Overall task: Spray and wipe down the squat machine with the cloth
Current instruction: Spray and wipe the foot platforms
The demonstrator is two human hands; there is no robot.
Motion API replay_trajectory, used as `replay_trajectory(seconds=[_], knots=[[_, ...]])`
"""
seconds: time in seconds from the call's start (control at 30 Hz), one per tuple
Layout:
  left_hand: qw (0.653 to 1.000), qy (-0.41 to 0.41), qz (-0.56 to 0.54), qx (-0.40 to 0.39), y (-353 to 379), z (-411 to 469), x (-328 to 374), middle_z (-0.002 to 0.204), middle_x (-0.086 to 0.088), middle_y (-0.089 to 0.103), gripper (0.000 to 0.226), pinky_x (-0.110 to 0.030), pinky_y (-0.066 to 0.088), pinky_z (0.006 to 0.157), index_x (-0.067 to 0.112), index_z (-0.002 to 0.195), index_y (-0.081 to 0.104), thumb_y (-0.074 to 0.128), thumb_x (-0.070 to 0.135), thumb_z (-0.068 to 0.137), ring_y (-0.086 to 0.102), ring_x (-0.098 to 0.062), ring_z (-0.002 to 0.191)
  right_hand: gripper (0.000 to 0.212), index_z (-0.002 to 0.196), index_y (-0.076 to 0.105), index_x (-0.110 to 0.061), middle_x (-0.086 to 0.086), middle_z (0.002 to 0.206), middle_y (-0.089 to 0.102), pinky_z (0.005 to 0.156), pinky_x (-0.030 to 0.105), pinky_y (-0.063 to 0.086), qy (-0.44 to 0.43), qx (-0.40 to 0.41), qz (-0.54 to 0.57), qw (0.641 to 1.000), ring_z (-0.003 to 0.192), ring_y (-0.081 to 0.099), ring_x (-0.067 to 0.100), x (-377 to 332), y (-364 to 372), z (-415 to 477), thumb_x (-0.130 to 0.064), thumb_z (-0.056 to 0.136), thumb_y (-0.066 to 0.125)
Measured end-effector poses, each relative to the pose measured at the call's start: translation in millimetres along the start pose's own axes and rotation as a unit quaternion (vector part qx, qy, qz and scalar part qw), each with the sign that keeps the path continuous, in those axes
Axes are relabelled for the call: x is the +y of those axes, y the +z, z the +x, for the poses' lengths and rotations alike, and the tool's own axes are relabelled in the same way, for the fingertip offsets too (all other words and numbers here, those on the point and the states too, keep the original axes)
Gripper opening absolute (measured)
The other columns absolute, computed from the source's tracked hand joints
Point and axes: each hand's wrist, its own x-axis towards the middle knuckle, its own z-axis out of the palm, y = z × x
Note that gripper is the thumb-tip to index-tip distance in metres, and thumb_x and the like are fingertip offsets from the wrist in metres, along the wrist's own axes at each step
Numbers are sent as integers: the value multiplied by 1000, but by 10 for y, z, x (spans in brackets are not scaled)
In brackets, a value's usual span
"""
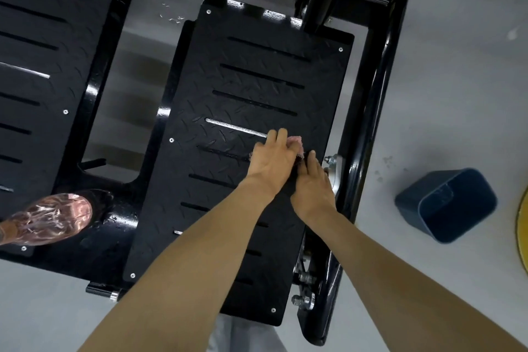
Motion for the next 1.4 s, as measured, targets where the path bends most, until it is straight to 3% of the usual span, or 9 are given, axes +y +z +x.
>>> replay_trajectory(seconds=[0.13,0.43,0.5,0.67,0.9,1.03,1.13,1.27,1.4], knots=[[999,-10,32,-18,-8,-29,-330,134,-13,28,61,-40,44,89,15,141,33,59,9,86,32,-30,123,84,153,-3,-10,13,158,-16,121,37,6,-1,-8,-9,1000,148,-4,24,-10,-10,-4,-16,92,55],[982,-184,-41,2,-51,-297,-1556,121,-14,38,66,-40,47,71,28,143,41,51,-3,86,38,-33,112,71,152,5,-5,15,159,-9,121,36,9,48,-5,42,998,147,1,28,-179,-49,51,-15,96,46],[981,-189,-43,4,-51,-300,-1521,122,-14,39,64,-40,47,71,24,143,40,51,-3,86,38,-32,112,69,152,7,-5,15,159,-7,121,36,10,57,-1,49,997,147,2,28,-200,-55,62,-15,96,46],[942,-296,-158,12,-47,-223,-894,130,-16,37,52,-39,49,79,11,139,35,46,-1,89,39,-32,118,68,152,9,-7,13,160,-4,120,38,15,71,7,75,995,147,6,28,-221,-70,62,-12,95,46],[981,-101,-156,-48,0,-117,15,132,-13,30,57,-37,51,84,15,145,23,48,9,94,38,-28,118,69,152,7,-8,12,160,3,118,37,20,75,16,97,992,146,11,27,-184,-98,57,-10,95,46],[984,-86,-151,-40,-72,-47,12,133,-13,31,54,-36,50,82,13,143,29,51,11,93,39,-26,117,73,151,10,-8,14,158,9,113,38,31,82,48,116,989,144,18,27,-140,-96,36,-7,92,52],[994,-26,-97,35,-191,-24,-169,131,-14,32,48,-37,51,84,13,137,37,50,6,91,40,-27,115,74,152,9,-7,13,159,6,116,36,26,70,58,122,988,145,15,26,-131,-166,80,-4,91,52],[992,-14,-88,84,-344,265,-240,131,-16,32,53,-36,50,83,13,138,36,53,5,89,40,-28,115,71,152,10,-8,9,160,2,117,35,24,73,69,118,988,146,12,24,-104,-295,220,-7,93,49],[999,48,-17,13,-376,503,-139,143,-16,22,53,-40,46,89,8,139,35,55,8,90,33,-31,124,73,152,8,-9,6,160,-4,116,40,26,88,62,121,987,147,6,21,-110,-371,339,-8,92,51]])
